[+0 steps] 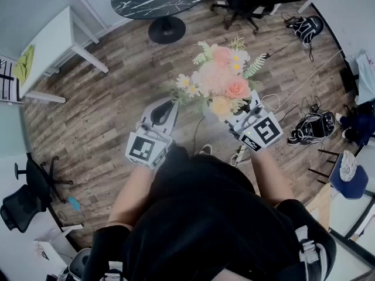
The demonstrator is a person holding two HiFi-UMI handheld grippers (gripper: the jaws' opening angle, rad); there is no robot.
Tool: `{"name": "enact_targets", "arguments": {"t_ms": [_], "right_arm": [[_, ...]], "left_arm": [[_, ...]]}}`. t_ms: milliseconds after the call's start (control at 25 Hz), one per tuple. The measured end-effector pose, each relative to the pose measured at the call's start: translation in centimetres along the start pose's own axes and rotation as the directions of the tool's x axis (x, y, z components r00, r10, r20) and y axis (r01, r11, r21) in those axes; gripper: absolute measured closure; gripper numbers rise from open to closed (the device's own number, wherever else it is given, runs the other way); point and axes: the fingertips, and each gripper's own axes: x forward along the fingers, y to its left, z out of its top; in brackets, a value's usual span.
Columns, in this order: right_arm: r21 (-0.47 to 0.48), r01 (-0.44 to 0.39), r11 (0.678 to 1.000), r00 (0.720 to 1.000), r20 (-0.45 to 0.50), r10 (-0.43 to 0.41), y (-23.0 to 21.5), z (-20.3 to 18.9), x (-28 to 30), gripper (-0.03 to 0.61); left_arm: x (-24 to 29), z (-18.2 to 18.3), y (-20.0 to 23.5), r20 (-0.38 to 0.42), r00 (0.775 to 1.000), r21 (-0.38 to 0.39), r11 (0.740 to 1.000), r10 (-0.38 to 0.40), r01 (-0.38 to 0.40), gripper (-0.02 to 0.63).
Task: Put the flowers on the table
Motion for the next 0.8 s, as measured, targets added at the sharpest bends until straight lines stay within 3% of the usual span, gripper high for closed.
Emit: {"name": "enact_targets", "arguments": {"t_ms": [480, 800], "right_arm": [[0.025, -0.012, 1.000, 1.000, -0.004, 0.012, 0.6, -0.4, 1.4, 0.239], [0.040, -0.018, 0.999, 1.000, -0.015, 0.019, 2.0, -0.3, 5.0, 0.239]], "left_arm": [[-0.7, -0.2, 1.5, -0.003, 1.000, 0.005, 1.000, 0.001, -0.001, 0.602], [-1.8, 0.5, 4.9, 0.002, 1.000, 0.019, 1.000, -0.011, 0.011, 0.601]]}}
